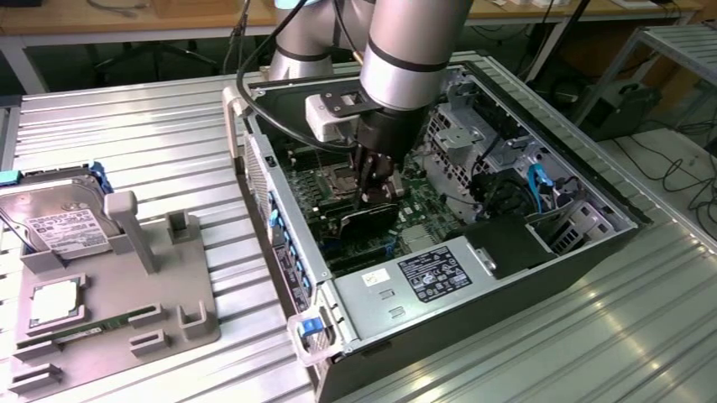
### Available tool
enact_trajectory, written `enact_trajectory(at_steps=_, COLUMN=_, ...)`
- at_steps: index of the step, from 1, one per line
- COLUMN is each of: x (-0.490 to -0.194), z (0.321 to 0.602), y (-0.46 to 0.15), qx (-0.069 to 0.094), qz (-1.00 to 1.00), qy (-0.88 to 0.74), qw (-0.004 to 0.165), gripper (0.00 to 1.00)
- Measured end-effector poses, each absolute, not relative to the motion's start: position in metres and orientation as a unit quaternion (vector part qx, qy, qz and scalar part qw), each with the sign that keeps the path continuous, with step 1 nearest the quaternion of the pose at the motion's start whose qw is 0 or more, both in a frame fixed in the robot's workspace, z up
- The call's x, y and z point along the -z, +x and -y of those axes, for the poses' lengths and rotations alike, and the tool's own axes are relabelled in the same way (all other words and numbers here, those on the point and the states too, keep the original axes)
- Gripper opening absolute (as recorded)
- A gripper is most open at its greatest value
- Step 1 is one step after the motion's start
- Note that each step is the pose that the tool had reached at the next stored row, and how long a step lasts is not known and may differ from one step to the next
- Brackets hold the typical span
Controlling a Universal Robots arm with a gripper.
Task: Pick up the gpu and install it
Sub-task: 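Insert the gpu into the slot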
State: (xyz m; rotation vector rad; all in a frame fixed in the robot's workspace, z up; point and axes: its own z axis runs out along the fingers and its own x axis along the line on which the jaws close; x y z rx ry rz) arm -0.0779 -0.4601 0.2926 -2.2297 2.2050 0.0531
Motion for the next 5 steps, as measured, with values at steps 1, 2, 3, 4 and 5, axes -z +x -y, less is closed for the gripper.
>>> enact_trajectory(at_steps=1, x=-0.2926, z=0.4601, y=-0.0779, qx=-0.017, qz=-0.703, qy=-0.711, qw=0.003, gripper=0.11)
enact_trajectory(at_steps=2, x=-0.2926, z=0.4601, y=-0.0779, qx=-0.017, qz=-0.703, qy=-0.711, qw=0.003, gripper=0.11)
enact_trajectory(at_steps=3, x=-0.2926, z=0.4601, y=-0.0779, qx=-0.017, qz=-0.703, qy=-0.711, qw=0.003, gripper=0.11)
enact_trajectory(at_steps=4, x=-0.2926, z=0.4601, y=-0.0779, qx=-0.017, qz=-0.703, qy=-0.711, qw=0.003, gripper=0.11)
enact_trajectory(at_steps=5, x=-0.2926, z=0.4601, y=-0.0779, qx=-0.017, qz=-0.703, qy=-0.711, qw=0.003, gripper=0.11)
